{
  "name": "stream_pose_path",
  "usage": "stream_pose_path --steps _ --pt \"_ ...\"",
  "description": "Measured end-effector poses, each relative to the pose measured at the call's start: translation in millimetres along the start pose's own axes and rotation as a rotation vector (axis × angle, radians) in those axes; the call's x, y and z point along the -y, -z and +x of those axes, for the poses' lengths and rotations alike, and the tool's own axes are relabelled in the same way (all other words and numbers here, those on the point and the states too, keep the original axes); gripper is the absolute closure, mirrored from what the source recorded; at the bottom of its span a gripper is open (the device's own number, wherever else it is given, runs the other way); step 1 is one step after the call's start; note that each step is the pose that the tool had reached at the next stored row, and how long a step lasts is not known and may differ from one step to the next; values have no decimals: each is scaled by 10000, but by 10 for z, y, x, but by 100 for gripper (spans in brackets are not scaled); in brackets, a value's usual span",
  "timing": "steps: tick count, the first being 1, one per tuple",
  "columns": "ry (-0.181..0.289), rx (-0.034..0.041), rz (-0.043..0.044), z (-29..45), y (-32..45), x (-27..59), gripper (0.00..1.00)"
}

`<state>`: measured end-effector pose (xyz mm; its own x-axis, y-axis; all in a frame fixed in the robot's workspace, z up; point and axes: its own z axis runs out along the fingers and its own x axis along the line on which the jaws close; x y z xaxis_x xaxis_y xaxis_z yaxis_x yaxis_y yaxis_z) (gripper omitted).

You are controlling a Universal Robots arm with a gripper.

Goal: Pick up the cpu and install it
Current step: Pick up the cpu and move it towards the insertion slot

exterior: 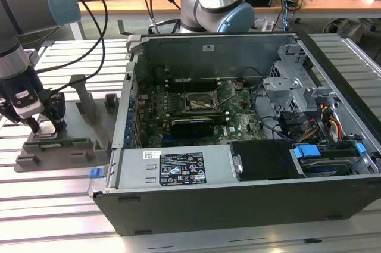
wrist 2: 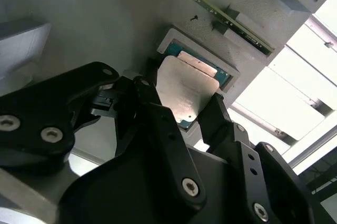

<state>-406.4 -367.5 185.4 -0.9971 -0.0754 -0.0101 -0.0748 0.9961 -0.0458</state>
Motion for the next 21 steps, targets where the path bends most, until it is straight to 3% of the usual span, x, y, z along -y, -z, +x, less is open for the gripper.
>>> stream_pose_path --steps 11,21 --pt "0 -1 12 0 23 1 45" --pt "0 0 11 -2 201 9 45"
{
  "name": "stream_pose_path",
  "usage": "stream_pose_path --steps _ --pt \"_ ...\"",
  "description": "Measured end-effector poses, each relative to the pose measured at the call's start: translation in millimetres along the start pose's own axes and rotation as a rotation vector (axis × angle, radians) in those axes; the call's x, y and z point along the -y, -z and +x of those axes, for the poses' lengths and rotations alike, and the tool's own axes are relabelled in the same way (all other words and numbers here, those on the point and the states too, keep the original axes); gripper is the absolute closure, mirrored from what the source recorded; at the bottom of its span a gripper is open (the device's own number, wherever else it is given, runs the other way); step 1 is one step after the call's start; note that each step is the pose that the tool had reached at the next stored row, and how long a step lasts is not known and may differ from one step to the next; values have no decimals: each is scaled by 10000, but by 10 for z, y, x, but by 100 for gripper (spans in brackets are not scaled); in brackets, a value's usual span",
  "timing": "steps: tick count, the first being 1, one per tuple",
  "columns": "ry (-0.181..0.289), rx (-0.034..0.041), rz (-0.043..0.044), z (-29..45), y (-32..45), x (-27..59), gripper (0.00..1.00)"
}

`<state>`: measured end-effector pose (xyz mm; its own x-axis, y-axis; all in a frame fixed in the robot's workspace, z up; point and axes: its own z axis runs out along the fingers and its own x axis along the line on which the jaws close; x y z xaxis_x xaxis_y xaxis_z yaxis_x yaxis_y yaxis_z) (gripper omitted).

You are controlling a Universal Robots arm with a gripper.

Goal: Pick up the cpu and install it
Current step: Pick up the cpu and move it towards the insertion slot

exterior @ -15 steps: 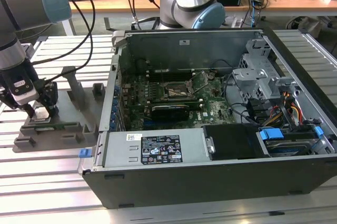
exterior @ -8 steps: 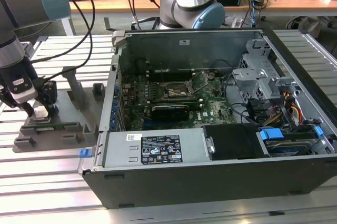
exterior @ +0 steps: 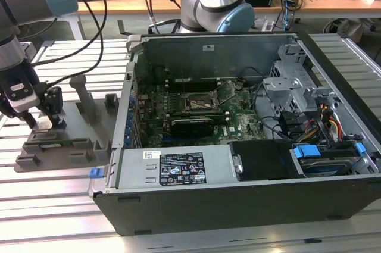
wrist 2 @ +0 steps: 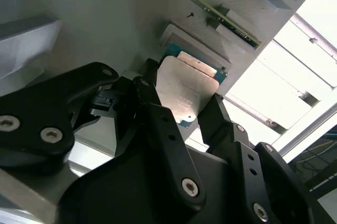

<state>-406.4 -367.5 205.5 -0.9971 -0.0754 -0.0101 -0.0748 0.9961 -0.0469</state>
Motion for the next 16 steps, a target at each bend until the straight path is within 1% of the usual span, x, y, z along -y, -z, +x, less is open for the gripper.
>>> stream_pose_path --steps 16 --pt "0 0 1 -1 160 8 45"
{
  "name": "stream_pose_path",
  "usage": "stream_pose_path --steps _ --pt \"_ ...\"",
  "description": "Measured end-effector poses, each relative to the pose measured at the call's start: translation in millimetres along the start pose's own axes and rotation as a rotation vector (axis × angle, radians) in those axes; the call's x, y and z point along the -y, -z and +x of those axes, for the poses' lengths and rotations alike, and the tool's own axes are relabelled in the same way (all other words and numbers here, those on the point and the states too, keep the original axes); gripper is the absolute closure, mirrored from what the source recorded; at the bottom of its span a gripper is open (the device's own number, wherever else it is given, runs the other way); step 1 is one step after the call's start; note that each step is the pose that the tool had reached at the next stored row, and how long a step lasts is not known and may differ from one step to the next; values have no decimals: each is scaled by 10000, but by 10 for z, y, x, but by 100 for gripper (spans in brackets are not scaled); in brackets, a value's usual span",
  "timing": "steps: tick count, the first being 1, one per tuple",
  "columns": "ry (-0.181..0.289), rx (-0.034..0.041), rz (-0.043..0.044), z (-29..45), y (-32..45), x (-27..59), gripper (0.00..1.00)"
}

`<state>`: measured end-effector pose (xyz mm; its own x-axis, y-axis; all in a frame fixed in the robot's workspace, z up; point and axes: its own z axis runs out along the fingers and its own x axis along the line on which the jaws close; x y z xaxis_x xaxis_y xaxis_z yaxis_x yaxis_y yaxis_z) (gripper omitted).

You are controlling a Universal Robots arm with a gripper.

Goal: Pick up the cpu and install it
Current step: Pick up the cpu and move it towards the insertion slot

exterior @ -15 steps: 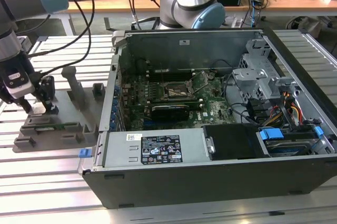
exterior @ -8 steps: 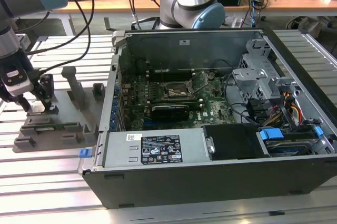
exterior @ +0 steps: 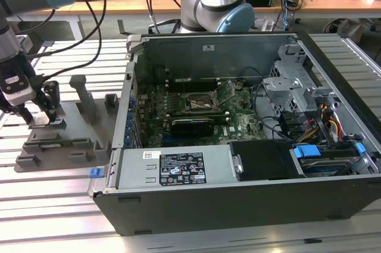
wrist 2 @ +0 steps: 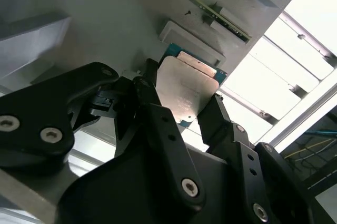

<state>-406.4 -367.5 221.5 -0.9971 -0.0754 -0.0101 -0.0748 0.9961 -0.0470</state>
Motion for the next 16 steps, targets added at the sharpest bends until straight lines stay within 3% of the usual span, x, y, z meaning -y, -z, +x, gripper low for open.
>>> stream_pose_path --steps 16 --pt "1 0 0 -4 354 17 45"
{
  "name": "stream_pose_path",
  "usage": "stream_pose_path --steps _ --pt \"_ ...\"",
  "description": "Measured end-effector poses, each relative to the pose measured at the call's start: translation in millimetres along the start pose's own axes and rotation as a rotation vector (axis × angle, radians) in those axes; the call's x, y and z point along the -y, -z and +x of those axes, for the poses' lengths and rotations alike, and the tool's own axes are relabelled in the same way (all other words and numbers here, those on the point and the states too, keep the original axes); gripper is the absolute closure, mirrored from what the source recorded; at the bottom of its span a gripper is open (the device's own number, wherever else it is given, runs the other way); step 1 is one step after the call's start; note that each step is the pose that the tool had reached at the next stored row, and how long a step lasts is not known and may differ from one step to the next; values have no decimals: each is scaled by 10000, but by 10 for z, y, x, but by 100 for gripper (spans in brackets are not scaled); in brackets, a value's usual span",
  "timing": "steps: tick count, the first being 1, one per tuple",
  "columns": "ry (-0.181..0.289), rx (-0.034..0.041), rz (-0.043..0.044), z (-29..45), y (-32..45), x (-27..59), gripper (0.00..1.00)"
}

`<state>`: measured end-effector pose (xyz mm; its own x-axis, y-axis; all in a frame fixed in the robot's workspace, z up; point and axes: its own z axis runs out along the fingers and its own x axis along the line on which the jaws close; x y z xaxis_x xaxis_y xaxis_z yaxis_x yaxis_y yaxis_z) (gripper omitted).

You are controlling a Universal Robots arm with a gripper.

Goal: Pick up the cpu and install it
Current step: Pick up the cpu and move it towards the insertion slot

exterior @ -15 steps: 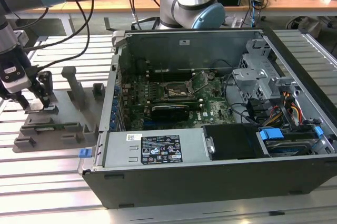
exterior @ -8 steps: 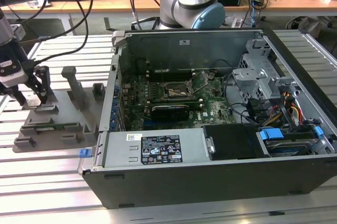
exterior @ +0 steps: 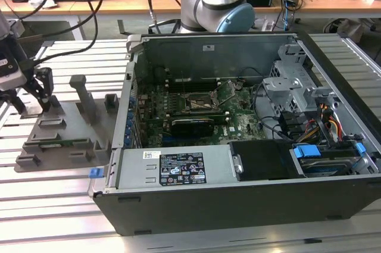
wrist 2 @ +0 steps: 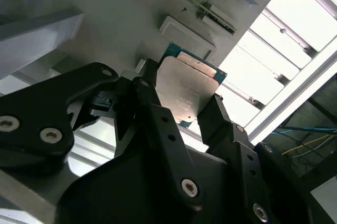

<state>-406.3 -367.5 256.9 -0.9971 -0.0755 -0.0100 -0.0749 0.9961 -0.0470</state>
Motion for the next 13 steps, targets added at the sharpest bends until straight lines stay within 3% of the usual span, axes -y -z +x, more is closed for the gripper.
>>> stream_pose_path --steps 4,13 --pt "-1 0 0 -1 143 6 45" --pt "-1 1 0 -4 363 17 45"
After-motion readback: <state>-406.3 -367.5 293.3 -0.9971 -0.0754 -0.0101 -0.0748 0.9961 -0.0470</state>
